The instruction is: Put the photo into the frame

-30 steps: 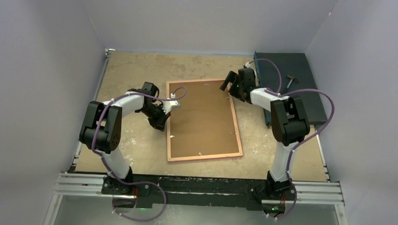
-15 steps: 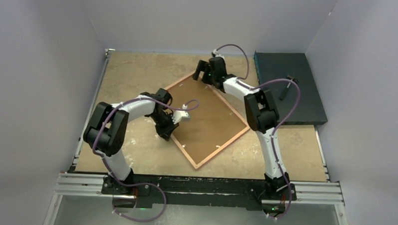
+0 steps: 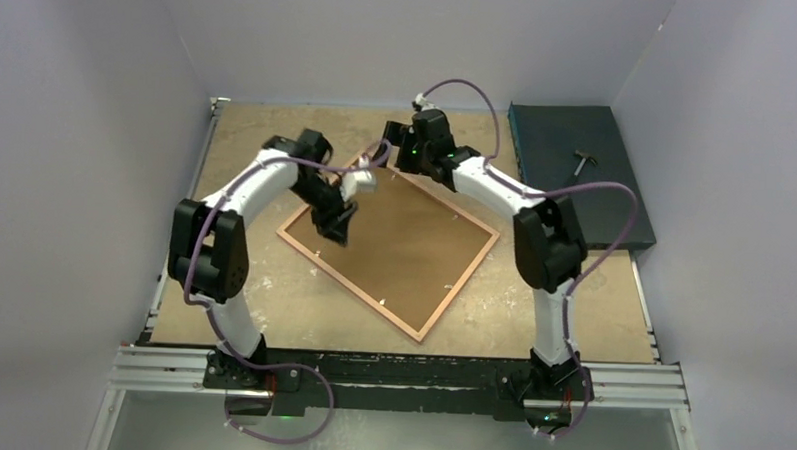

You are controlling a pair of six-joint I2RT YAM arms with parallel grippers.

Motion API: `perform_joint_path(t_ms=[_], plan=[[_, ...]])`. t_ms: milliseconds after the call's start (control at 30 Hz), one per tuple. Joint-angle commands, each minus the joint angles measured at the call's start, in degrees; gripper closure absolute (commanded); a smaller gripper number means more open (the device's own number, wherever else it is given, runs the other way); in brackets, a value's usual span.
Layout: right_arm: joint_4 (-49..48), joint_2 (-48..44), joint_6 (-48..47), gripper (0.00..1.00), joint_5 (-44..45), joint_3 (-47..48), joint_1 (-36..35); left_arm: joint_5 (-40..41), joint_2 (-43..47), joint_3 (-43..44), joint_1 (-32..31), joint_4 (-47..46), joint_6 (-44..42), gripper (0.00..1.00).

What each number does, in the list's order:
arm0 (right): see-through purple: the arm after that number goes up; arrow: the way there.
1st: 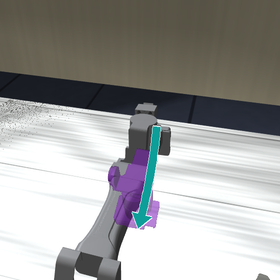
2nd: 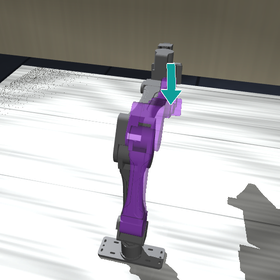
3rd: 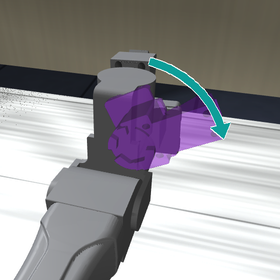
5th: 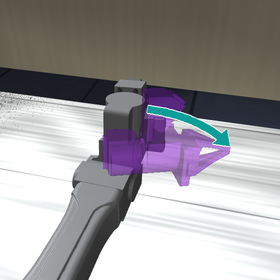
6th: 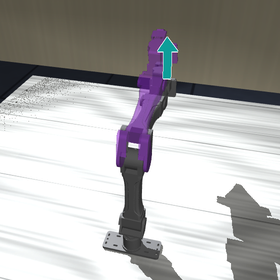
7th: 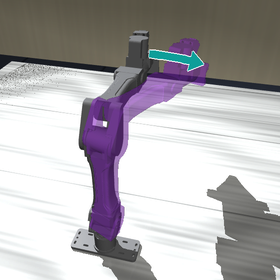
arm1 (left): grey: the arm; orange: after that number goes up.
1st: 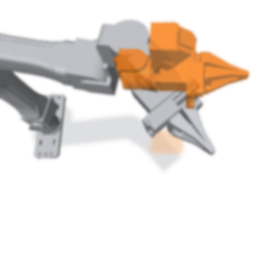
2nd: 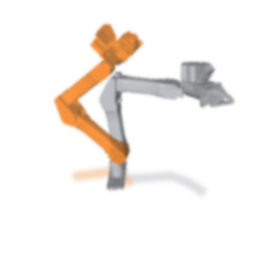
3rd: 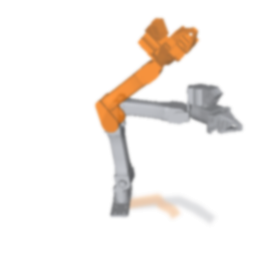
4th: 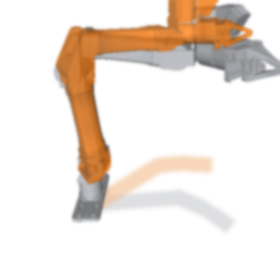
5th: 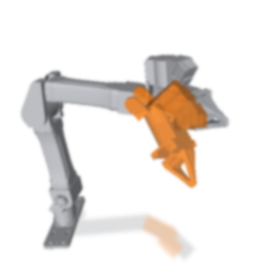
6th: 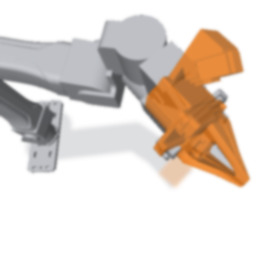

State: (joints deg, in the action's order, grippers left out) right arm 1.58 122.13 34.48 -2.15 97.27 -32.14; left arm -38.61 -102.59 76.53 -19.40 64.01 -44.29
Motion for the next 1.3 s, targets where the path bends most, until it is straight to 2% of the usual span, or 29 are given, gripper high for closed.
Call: perform_joint_path(t_ms=[0, 100, 167, 267, 467, 600, 733, 933, 1267], plan=[[5.5, -12.6, 1.2, 0.01, 3.2, -8.5, 2.6, -1.5, 1.9, 11.6, 9.1, 1.8, -2.7, 0.55], [1.9, -23.1, 3.2, 0.01, 2.3, -22.7, 2.9, 5.0, -0.6, 13.4, 14.0, -11.1, 6.8, 0.56], [2.9, -30.1, 4.5, 0.01, 0.6, -30.4, 2.9, 9.7, -3.2, 13.2, 16.9, -21.2, 13.9, 0.57], [4.3, -39.2, 7.2, 0.01, -2.4, -41.7, 3.0, 10.6, -8.9, 15.3, 21.3, -29.5, 21.7, 0.58], [7.2, -56.3, 14.1, 0.01, -7.1, -59.7, 3.2, 9.6, -16.1, 16.6, 24.5, -33.9, 26.8, 0.62], [8.8, -63.5, 16.9, 0.01, -8.7, -66.5, 3.5, 2.0, -18.6, 15.5, 25.5, -30.1, 25.5, 0.66], [7.4, -64.7, 17.3, 0.01, -10.0, -71.0, 4.1, -3.7, -18.7, 11.8, 25.7, -25.2, 20.5, 0.69], [1.1, -59.2, 14.4, 0.01, -10.1, -72.2, 6.9, -0.9, -15.4, 4.6, 25.7, -20.9, 13.3, 0.77], [3.8, -50.9, 4.0, 0.01, -4.7, -61.1, 10.5, -1.6, -4.7, -11.7, 25.6, -11.7, -1.5, 0.83]])
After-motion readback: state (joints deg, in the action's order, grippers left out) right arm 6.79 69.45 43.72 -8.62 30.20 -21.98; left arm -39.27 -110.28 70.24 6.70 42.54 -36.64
